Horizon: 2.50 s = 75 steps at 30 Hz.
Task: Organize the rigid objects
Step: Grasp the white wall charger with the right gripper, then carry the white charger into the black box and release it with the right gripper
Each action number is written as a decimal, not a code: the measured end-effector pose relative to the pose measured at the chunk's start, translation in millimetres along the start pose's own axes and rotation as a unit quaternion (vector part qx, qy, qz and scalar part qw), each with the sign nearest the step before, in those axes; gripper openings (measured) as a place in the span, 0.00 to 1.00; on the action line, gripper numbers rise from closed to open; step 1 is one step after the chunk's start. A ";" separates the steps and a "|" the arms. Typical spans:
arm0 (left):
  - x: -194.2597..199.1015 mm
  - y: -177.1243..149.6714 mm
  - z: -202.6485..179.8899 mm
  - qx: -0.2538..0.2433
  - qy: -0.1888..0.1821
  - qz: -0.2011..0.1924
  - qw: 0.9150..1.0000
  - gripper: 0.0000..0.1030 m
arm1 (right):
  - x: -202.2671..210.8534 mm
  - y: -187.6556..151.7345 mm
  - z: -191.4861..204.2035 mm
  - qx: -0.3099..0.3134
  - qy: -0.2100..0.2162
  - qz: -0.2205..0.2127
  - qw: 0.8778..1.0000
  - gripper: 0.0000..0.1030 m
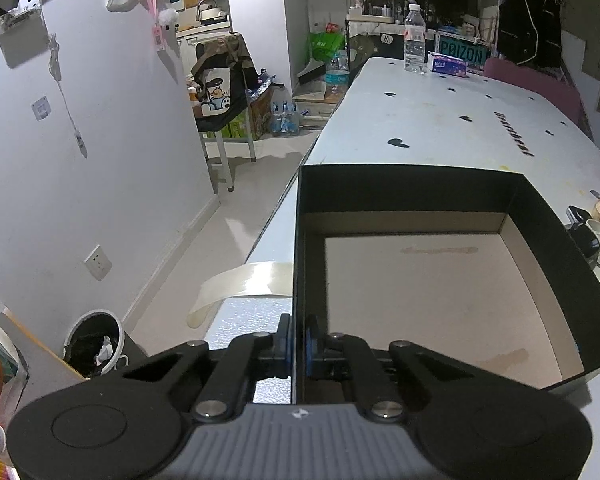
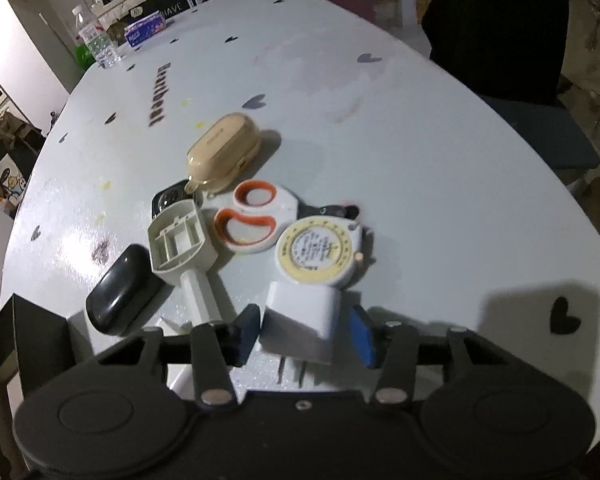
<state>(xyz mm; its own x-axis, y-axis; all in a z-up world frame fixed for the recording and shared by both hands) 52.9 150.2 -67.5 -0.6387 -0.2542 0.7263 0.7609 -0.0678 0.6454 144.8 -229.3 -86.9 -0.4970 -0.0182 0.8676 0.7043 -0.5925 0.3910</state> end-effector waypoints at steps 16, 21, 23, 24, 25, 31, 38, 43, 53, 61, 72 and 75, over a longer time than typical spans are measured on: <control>-6.3 1.0 0.3 0.011 -0.003 0.025 1.000 0.08 | -7.0 -9.3 14.4 0.066 -0.050 0.003 0.997 0.42; -1.9 1.6 -2.0 0.006 0.002 0.014 1.000 0.06 | -2.9 -13.8 16.1 0.081 -0.042 0.004 0.996 0.41; -1.5 1.2 -2.3 0.006 0.000 0.012 1.000 0.05 | 4.0 -14.6 18.0 0.087 -0.028 -0.008 0.996 0.41; -1.3 0.8 -2.4 0.007 0.000 0.012 1.000 0.05 | 9.5 -15.2 20.2 0.093 -0.020 -0.019 0.995 0.41; -1.2 0.8 -2.2 0.007 0.000 0.011 1.000 0.05 | 16.3 -16.2 22.6 0.100 -0.010 -0.032 0.994 0.41; -1.4 1.2 -1.6 0.007 0.000 0.010 1.000 0.05 | 50.9 -30.5 53.5 0.136 0.081 -0.042 0.986 0.41; -0.6 1.5 -1.3 0.013 -0.008 0.012 1.000 0.05 | 83.2 -66.9 133.7 0.217 0.168 -0.031 0.961 0.41; 1.0 2.6 -0.4 0.016 -0.016 0.009 1.000 0.05 | 77.0 -102.0 193.4 0.281 0.178 -0.008 0.943 0.41; 0.7 0.8 -3.7 -0.004 -0.013 0.003 1.000 0.04 | 28.3 -157.0 258.8 0.337 0.151 0.044 0.928 0.41; 0.7 -0.8 -4.4 -0.012 -0.018 -0.001 1.000 0.03 | 9.5 -160.9 266.2 0.308 0.183 0.097 0.928 0.59; 2.3 -0.3 -6.8 -0.016 -0.016 0.000 1.000 0.04 | 7.4 -150.6 251.5 0.285 0.227 0.142 0.920 0.20; 2.1 -0.1 -7.1 -0.017 -0.015 0.000 1.000 0.03 | 7.7 -157.9 261.6 0.297 0.238 0.132 0.915 0.19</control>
<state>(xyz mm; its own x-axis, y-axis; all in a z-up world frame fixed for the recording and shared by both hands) 52.3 142.8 -67.8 -0.6422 -0.2254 0.7327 0.7634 -0.1013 0.6379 162.4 74.8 -61.6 -0.3353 -0.5300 0.7789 0.9124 0.0232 0.4086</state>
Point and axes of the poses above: each gripper's, at about its wrist camera, not at the fingertips, and x roughly against the way its jaws point, z to its left, y to its top, the point moved 4 cm from there along -x, roughly the way its jaws point, and after that the axes turned 13 degrees about -x, right-handed, at the moved point
